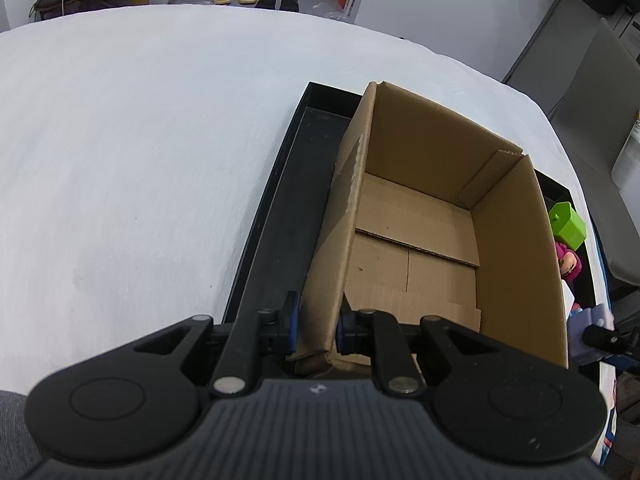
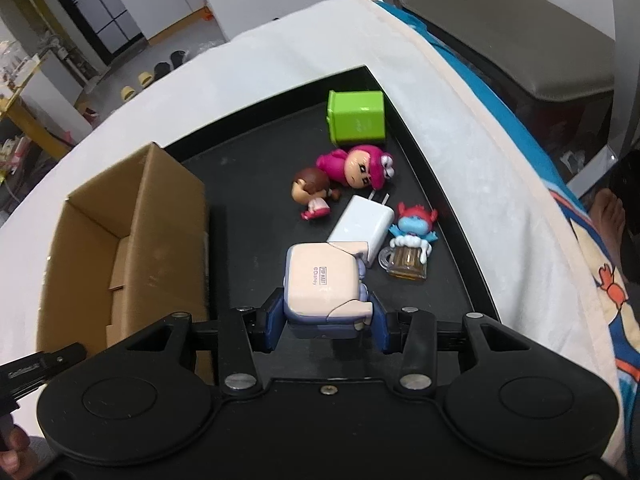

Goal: Organize rigid objects
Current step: 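Lift the cube toy with the right gripper and carry it over the box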

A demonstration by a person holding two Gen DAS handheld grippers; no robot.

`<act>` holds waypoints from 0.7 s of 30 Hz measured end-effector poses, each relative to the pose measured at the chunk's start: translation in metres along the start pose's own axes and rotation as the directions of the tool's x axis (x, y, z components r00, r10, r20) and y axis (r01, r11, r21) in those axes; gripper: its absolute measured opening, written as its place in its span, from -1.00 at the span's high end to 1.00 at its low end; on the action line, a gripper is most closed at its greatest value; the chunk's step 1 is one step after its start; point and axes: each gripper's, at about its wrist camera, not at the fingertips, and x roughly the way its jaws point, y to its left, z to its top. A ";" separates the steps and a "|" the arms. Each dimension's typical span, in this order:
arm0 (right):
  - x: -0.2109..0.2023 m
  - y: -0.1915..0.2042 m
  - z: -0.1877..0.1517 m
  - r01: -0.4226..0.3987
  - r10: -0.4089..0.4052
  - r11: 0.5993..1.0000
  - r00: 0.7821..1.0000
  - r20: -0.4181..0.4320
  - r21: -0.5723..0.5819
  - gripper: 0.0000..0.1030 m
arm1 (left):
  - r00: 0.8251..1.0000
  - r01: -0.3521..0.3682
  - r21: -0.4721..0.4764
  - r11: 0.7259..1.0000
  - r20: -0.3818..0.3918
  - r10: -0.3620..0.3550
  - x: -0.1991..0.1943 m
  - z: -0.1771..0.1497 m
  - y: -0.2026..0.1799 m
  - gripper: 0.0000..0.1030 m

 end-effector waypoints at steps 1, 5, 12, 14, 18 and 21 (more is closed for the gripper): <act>-0.003 0.002 0.002 -0.003 0.003 1.000 1.000 0.003 -0.011 0.18 | 1.000 0.001 0.000 1.000 0.001 -0.001 -0.001 0.000 0.001 0.69; -0.014 0.010 0.008 -0.020 0.021 0.999 1.000 0.017 -0.037 0.18 | 1.000 0.004 -0.001 1.000 0.007 -0.004 -0.001 0.005 0.004 0.68; -0.028 0.030 0.020 -0.030 0.033 0.996 0.999 0.039 -0.082 0.18 | 1.000 0.019 -0.028 0.999 -0.005 -0.019 0.001 0.011 0.013 0.68; -0.031 0.036 0.023 -0.035 0.039 0.995 0.998 0.041 -0.091 0.18 | 1.000 0.021 -0.045 0.999 -0.006 -0.021 0.002 0.012 0.017 0.68; -0.035 0.051 0.030 -0.044 0.049 0.993 0.998 0.049 -0.110 0.18 | 1.000 0.030 -0.082 0.996 -0.008 -0.031 0.003 0.015 0.026 0.68; -0.037 0.064 0.035 -0.055 0.062 0.990 0.997 0.051 -0.129 0.18 | 0.999 0.031 -0.094 0.995 -0.008 -0.032 0.004 0.019 0.033 0.68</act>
